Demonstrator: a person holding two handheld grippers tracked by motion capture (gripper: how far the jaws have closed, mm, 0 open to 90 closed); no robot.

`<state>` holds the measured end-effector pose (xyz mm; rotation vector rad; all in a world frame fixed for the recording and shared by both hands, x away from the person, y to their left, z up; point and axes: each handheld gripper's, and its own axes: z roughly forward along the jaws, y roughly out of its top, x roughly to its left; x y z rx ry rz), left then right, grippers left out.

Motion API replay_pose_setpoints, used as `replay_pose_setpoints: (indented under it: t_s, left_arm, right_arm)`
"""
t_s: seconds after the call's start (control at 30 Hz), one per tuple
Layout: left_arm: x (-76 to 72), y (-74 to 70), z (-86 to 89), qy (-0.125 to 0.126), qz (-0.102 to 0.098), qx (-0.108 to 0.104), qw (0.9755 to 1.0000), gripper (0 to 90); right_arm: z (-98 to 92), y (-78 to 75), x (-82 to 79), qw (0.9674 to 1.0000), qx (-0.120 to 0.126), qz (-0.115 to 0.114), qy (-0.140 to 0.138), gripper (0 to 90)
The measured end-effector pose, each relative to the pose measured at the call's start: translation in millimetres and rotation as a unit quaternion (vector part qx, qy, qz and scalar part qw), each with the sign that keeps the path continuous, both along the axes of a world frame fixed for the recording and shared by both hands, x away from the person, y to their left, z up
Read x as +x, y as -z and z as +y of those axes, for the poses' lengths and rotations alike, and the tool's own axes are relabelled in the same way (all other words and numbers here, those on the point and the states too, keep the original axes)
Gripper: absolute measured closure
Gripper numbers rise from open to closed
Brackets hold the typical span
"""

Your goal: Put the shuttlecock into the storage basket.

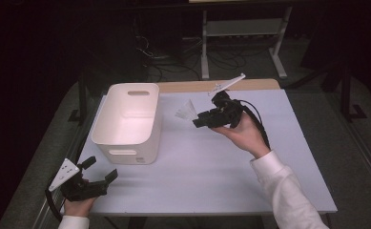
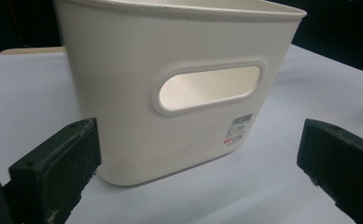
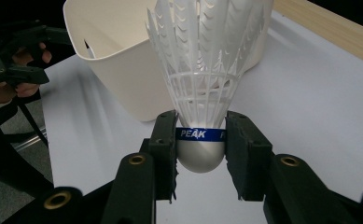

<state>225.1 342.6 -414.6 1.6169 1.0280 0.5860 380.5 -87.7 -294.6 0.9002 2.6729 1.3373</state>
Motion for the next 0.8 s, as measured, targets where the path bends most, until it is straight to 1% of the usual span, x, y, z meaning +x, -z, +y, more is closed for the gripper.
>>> replay_pose_setpoints:
  t_s: [0.03, 0.13, 0.3, 0.4, 0.43, 0.5, 0.53, 0.6, 0.67, 0.7, 0.8]
  left_arm:
    - [0.0, 0.0, 0.1, 0.000, 0.000, 0.001, 1.0000, 0.0]
    - [-0.1, 0.0, 0.0, 0.000, 0.001, 0.001, 1.0000, 0.0]
    - [-0.1, 0.0, 0.1, 0.000, 0.001, 0.001, 1.0000, 0.0]
    - [0.1, 0.0, 0.3, 0.000, 0.001, 0.002, 1.0000, 0.0]
    - [0.1, 0.0, 0.2, 0.000, 0.001, 0.002, 1.0000, 0.0]
    - [0.2, 0.1, 0.2, 0.000, 0.000, 0.001, 1.0000, 0.0]
    - [0.1, 0.0, 0.2, 0.000, 0.000, 0.001, 1.0000, 0.0]
    - [0.4, 0.2, 0.0, 0.000, 0.000, 0.000, 1.0000, 0.0]
    - [0.4, 0.3, 0.1, 0.001, 0.000, -0.001, 1.0000, 0.0]
    - [0.5, 0.3, 0.0, 0.001, 0.000, -0.001, 1.0000, 0.0]
    - [0.6, 0.4, 0.0, 0.001, 0.001, -0.002, 1.0000, 0.0]
  right_arm:
    - [0.6, 0.0, 0.7, 1.0000, -0.001, -0.004, -0.002, 63.8]
    - [3.7, -1.2, 1.7, 1.0000, 0.000, -0.005, -0.004, 63.8]
    - [9.4, -3.5, 3.1, 0.9999, -0.001, -0.003, -0.011, 63.8]
    - [13.0, -4.0, 5.0, 0.9998, 0.001, -0.010, -0.016, 63.8]
    - [14.4, -4.7, 5.1, 0.9999, 0.000, -0.007, -0.015, 63.8]
    - [17.0, -5.9, 5.7, 0.9999, 0.002, -0.005, -0.016, 63.8]
    - [18.1, -6.2, 6.4, 0.9998, 0.002, -0.009, -0.016, 63.8]
    - [20.6, -7.2, 7.1, 0.9998, 0.005, -0.008, -0.017, 63.8]
    - [23.2, -7.4, 8.8, 0.9997, 0.007, -0.011, -0.021, 63.8]
    - [24.6, -8.2, 8.5, 0.9998, 0.007, -0.007, -0.018, 63.8]
    - [27.9, -8.8, 9.3, 0.9997, 0.010, -0.010, -0.022, 63.8]
